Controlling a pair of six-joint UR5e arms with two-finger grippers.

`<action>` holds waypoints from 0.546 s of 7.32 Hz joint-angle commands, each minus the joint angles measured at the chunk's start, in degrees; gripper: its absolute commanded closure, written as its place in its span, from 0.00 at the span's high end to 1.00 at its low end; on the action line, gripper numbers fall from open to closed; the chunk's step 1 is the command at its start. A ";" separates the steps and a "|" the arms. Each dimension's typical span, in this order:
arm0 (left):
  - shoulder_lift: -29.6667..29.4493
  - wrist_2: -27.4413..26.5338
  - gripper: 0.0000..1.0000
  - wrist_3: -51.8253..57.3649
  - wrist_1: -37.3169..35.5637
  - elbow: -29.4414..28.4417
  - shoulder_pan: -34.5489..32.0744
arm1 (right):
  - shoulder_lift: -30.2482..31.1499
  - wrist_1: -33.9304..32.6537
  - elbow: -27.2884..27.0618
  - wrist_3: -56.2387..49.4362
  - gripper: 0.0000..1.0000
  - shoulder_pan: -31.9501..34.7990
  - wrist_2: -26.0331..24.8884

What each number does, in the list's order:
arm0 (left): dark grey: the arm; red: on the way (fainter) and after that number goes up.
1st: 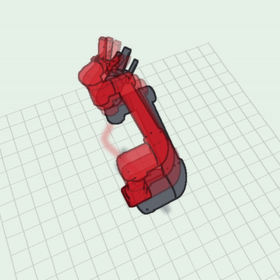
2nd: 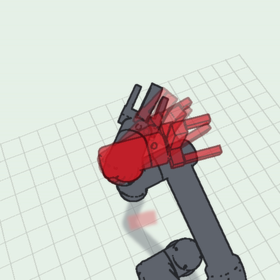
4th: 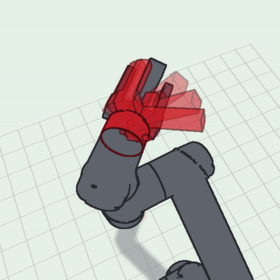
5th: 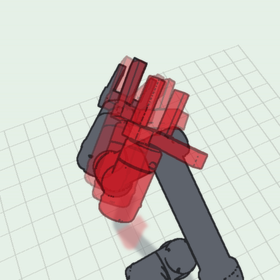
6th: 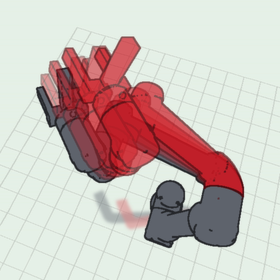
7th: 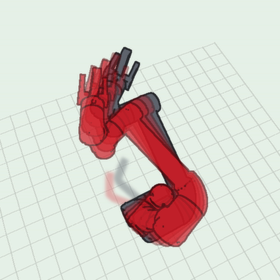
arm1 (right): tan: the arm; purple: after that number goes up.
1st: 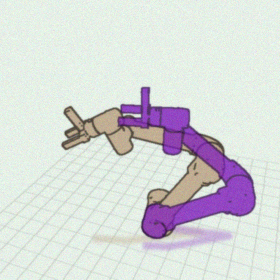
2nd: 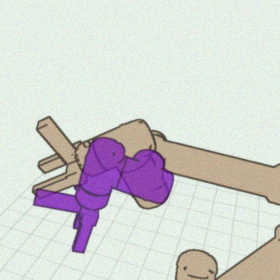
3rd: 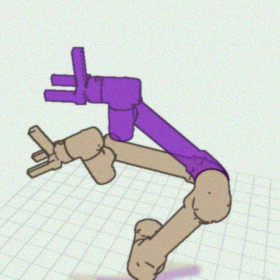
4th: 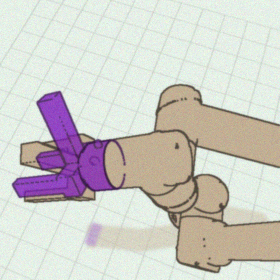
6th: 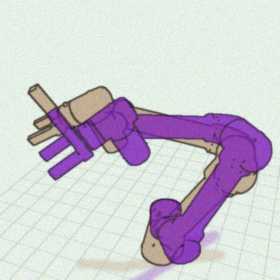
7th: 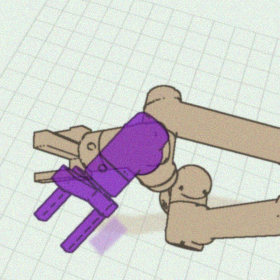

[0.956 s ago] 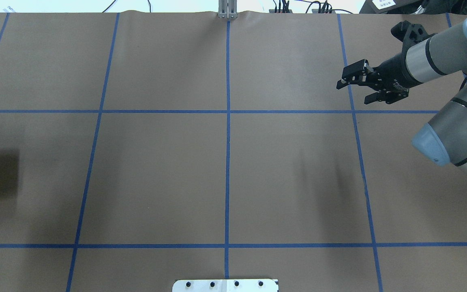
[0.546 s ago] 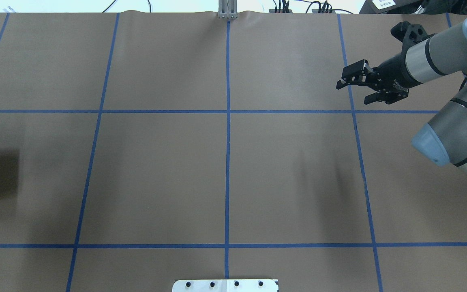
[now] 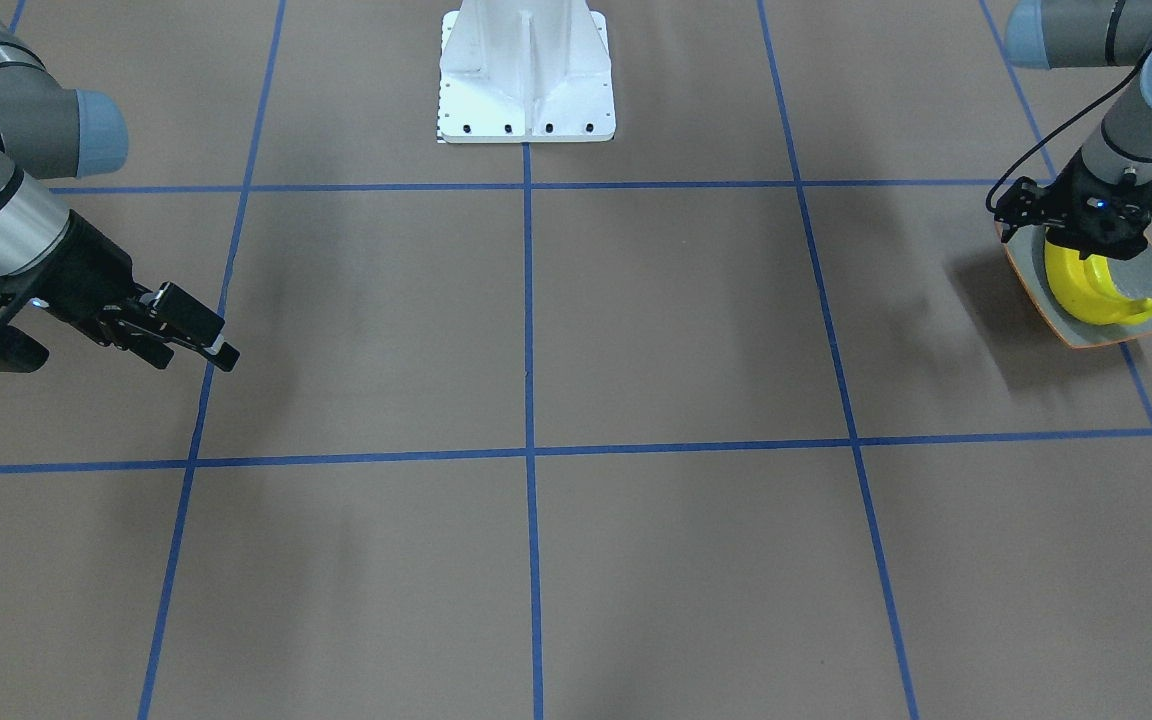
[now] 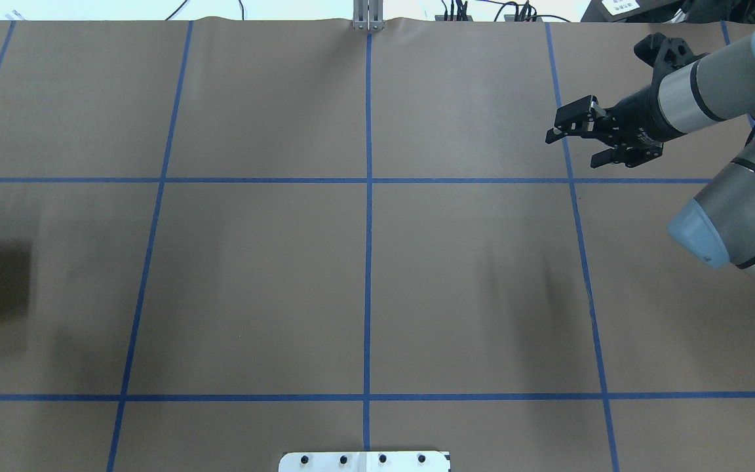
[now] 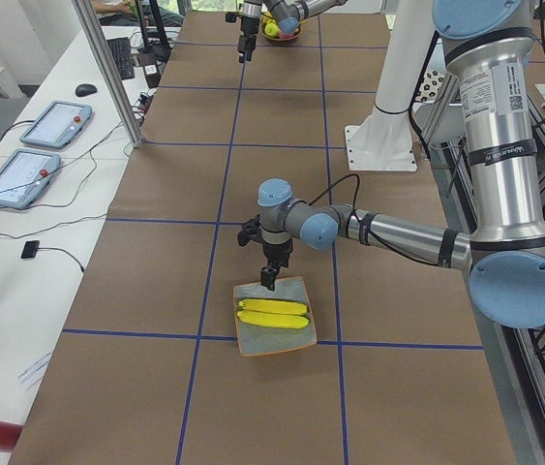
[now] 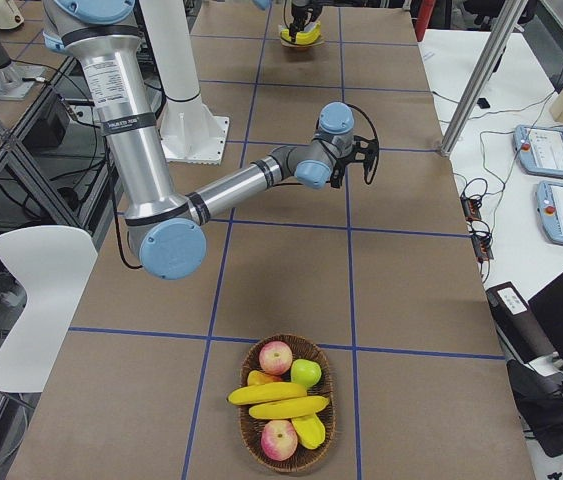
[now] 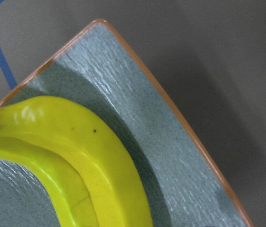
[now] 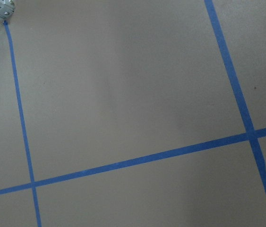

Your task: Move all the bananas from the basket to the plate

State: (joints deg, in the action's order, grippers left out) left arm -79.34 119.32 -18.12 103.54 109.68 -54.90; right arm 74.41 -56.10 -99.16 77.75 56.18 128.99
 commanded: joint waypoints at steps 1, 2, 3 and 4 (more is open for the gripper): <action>-4.84 2.65 0.99 -8.99 -0.09 0.18 -0.03 | 4.05 -0.06 -0.24 -6.24 1.00 3.56 0.29; -5.64 6.67 0.99 -9.99 -0.09 0.09 -0.03 | 7.04 -0.23 -0.16 -13.17 1.00 6.98 0.56; -6.35 7.15 0.99 -10.00 -0.09 -0.34 0.05 | 9.94 -0.84 0.11 -20.20 1.00 10.93 0.91; -7.49 7.24 0.99 -11.57 0.00 -0.61 -0.03 | 14.66 -0.85 0.28 -26.62 1.00 14.02 0.56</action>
State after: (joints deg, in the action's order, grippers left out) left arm -85.51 125.76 -28.13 103.47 109.43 -54.91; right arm 83.95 -56.71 -99.11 59.55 65.92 129.65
